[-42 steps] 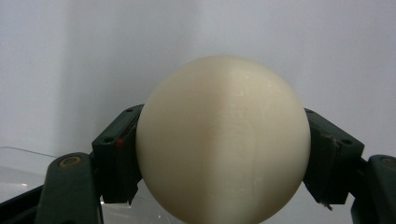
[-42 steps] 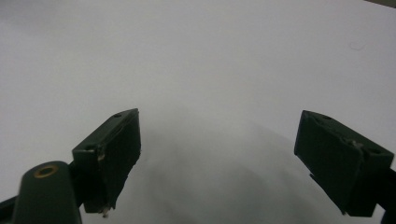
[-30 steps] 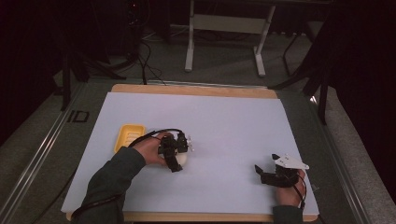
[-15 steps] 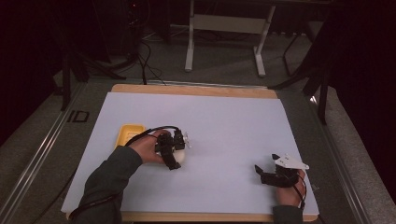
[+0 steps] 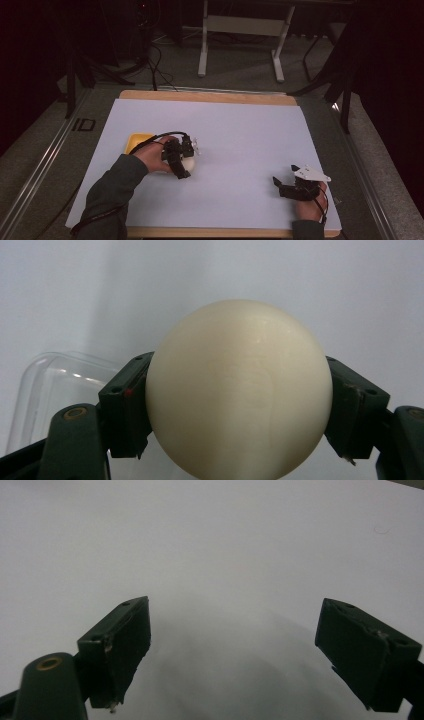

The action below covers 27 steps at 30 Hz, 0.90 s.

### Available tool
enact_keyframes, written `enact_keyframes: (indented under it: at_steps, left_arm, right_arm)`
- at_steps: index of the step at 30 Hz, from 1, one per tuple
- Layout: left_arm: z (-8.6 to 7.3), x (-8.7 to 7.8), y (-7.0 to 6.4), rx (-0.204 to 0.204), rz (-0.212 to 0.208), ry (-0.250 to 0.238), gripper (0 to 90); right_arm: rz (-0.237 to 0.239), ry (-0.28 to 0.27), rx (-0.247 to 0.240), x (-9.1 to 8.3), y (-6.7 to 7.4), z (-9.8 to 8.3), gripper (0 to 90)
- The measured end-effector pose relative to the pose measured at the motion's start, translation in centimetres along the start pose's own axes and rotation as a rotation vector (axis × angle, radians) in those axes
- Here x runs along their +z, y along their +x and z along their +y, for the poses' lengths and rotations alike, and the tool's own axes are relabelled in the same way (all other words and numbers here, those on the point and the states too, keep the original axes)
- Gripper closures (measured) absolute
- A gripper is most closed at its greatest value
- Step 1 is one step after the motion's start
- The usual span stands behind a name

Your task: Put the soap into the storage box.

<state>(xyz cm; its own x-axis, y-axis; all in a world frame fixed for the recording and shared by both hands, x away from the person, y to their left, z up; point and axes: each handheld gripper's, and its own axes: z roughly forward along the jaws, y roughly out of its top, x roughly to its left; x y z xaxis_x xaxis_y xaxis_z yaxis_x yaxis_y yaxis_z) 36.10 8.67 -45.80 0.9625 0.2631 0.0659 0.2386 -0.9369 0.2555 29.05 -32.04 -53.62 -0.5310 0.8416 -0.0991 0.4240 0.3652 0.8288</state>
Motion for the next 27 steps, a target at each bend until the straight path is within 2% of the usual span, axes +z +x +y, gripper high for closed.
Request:
enact_keyframes:
  at_steps: [13, 27]
  left_arm:
    - [-0.5, -1.0, 0.9, -0.026, 0.008, -0.032, 25.6]
    - [-2.2, -2.1, 2.3, -0.087, 0.023, -0.058, 25.6]
  right_arm:
    - [-0.001, 0.0, -0.005, 0.0, 0.0, 0.0, 14.5]
    - [-0.002, 0.0, -0.004, 0.0, 0.0, 0.0, 14.6]
